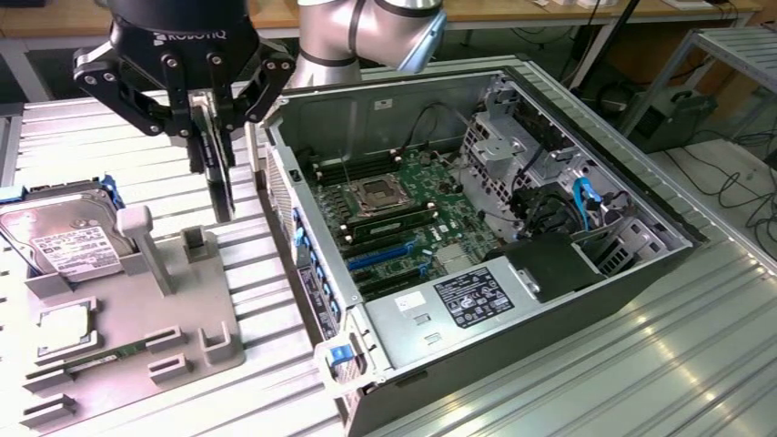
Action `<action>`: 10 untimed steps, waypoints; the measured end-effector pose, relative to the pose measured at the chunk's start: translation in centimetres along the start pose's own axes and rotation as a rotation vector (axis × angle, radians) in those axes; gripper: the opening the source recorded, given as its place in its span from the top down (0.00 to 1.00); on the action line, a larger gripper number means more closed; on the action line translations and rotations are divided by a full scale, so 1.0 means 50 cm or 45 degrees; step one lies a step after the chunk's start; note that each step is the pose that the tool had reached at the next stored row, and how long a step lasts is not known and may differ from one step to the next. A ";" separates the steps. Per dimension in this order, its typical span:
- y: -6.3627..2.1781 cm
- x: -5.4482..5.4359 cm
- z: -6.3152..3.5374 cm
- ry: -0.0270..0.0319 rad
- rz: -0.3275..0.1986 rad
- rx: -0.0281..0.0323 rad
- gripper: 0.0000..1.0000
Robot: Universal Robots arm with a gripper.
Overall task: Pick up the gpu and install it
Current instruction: 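Pick up the gpu and move the gpu toward the slot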
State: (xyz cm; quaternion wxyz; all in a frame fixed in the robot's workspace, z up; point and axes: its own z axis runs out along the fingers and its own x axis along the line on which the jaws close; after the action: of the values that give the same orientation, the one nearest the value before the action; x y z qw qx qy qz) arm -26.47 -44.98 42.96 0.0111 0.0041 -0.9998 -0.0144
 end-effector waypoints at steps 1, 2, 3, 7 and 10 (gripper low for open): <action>0.000 -0.008 0.000 0.0000 0.000 -0.0001 0.72; 0.000 -0.015 0.000 0.0000 0.000 0.0000 0.72; 0.000 -0.033 -0.001 -0.0001 0.000 -0.0001 0.72; -0.001 -0.115 -0.003 0.0000 0.000 0.0000 0.72; -0.001 -0.181 -0.002 0.0008 -0.026 0.0005 0.72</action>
State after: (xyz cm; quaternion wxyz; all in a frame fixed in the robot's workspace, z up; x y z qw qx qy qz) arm -17.41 -44.98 42.88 0.0112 0.0141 -0.9997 -0.0143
